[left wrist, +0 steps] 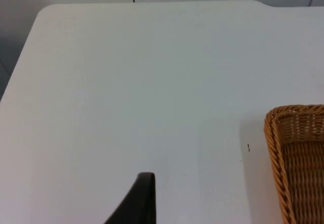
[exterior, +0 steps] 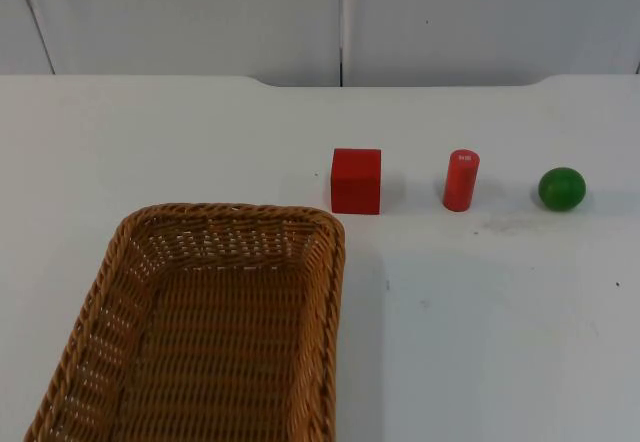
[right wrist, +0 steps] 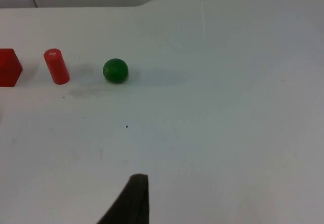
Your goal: Pick up the basket with the left hand and place the object to the left of the red cylinder into the basket with the right hand.
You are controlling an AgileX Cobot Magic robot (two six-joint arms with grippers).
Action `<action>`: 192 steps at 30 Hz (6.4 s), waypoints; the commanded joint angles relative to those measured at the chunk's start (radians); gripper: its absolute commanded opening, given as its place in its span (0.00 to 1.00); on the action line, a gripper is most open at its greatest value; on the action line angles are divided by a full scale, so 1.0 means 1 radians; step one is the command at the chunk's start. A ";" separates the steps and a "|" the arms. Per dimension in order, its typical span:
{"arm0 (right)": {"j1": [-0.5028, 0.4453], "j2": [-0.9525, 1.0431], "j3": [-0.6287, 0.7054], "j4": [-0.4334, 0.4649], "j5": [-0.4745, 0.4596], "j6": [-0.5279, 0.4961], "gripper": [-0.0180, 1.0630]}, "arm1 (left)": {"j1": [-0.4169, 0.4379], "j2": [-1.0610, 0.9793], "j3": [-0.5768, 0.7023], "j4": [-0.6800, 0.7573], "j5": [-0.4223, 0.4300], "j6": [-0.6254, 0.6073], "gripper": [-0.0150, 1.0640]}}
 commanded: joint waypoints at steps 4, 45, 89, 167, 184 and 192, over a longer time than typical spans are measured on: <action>-0.006 0.036 -0.019 -0.005 -0.033 -0.011 0.99 | -0.007 0.020 -0.007 -0.037 -0.019 0.002 0.99; -0.006 0.783 -0.304 0.007 -0.215 -0.041 0.99 | -0.007 0.226 -0.007 -0.168 0.006 0.090 0.99; -0.006 0.783 -0.301 0.029 -0.213 -0.053 0.99 | -0.007 1.177 -0.166 -0.434 -0.204 0.433 0.99; -0.006 0.783 -0.251 0.022 -0.260 -0.053 0.99 | -0.088 1.336 -0.195 -0.594 -0.223 0.410 0.01; -0.006 0.783 -0.251 0.051 -0.268 -0.061 0.99 | -0.088 1.074 -0.195 -0.556 0.034 0.246 0.01; -0.006 0.783 -0.251 0.051 -0.274 -0.068 0.99 | -0.088 1.061 -0.195 -0.517 0.105 0.173 0.01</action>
